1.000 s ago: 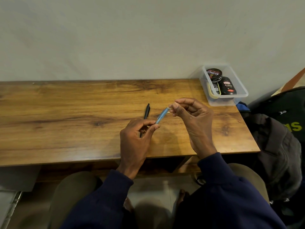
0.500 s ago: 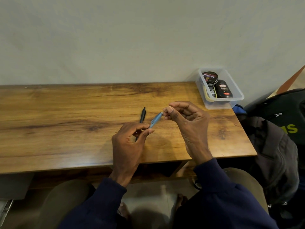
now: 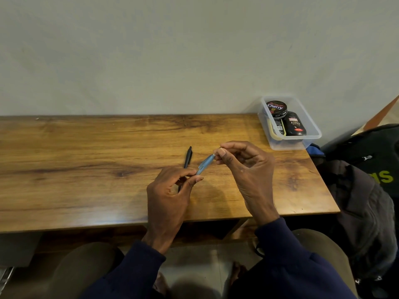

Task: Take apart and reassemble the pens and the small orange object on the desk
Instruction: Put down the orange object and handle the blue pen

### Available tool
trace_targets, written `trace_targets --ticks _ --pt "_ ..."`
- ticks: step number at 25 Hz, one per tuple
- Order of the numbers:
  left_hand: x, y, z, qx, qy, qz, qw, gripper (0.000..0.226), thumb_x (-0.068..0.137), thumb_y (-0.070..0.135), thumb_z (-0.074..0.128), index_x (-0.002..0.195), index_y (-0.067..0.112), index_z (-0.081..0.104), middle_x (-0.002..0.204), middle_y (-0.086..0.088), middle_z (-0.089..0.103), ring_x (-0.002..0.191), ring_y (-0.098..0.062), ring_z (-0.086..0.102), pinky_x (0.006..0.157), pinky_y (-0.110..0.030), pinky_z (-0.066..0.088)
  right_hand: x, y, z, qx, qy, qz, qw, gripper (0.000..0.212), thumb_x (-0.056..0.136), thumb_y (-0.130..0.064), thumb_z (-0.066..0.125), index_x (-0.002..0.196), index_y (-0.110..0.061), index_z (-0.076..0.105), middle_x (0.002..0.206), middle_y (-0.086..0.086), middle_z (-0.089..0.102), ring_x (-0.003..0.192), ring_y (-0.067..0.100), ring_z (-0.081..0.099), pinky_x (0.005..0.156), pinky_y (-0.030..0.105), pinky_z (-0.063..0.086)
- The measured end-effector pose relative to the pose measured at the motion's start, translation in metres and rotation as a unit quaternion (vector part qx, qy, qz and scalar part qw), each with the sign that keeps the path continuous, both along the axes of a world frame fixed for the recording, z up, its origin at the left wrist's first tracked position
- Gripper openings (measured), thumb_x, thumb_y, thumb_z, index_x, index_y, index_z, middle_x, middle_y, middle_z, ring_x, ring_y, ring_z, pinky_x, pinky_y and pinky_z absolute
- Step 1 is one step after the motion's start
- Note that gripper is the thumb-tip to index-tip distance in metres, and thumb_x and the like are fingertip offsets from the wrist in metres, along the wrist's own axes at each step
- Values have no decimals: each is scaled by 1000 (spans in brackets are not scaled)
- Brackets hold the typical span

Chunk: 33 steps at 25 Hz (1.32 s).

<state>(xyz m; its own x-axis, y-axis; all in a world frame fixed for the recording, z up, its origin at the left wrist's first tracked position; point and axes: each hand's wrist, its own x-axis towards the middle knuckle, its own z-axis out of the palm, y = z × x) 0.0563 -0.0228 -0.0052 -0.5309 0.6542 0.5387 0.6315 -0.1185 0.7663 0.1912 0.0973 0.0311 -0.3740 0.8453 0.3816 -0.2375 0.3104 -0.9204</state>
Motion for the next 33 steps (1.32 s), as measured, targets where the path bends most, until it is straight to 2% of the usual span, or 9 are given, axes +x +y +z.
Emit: trace_targets --ticks 9,16,22,24,26,29,31,33 --pt "0 0 1 -15 3 -2 1000 21 84 21 81 104 14 77 98 4 75 92 -5 69 78 -16 55 1 2 -1 5 -44 -7 999 13 89 -3 77 101 2 76 94 11 78 81 20 77 74 24 60" --pt "-2 -1 2 -24 7 13 1000 22 83 17 83 104 12 78 98 1 76 92 -8 71 77 -26 60 2 4 -4 0 -97 -1 995 16 92 -5 74 106 1 76 95 14 77 85 23 76 79 32 63" --pt "-9 -2 3 -8 -28 38 999 21 83 17 83 102 11 78 93 2 76 85 -11 71 74 -26 59 7 9 -8 -27 -106 -41 993 13 92 -8 75 104 -3 77 91 11 78 82 22 76 78 31 63" --pt "-10 -2 4 4 -53 49 997 20 84 19 82 102 14 78 92 4 76 84 -9 71 73 -21 57 13 14 -12 -31 -149 -88 984 10 91 -9 76 101 -11 78 92 4 78 82 16 75 78 28 62" --pt "-10 -2 5 14 -68 52 996 19 84 21 81 102 15 78 92 6 76 84 -8 72 73 -17 56 19 18 -18 -12 -230 -142 963 12 92 -11 76 100 -19 78 96 -2 77 86 7 71 79 20 59" --pt "-7 -1 6 15 -75 44 996 20 84 21 82 102 14 78 92 6 76 85 -9 72 72 -17 56 19 20 -25 39 -328 -168 929 12 92 -11 75 101 -18 77 100 -2 74 85 -1 63 72 8 50" --pt "-7 0 7 11 -75 43 996 19 83 20 82 101 14 78 92 6 76 84 -8 72 71 -19 57 11 21 -28 88 -373 -151 911 10 92 -11 75 101 -15 78 102 0 71 84 2 61 72 10 48" --pt "-6 0 8 2 -79 46 996 19 83 20 83 100 14 78 92 5 76 83 -7 71 70 -21 58 -2 24 -28 135 -417 -133 889 10 93 -15 74 103 -15 78 104 2 69 92 12 62 78 22 53"
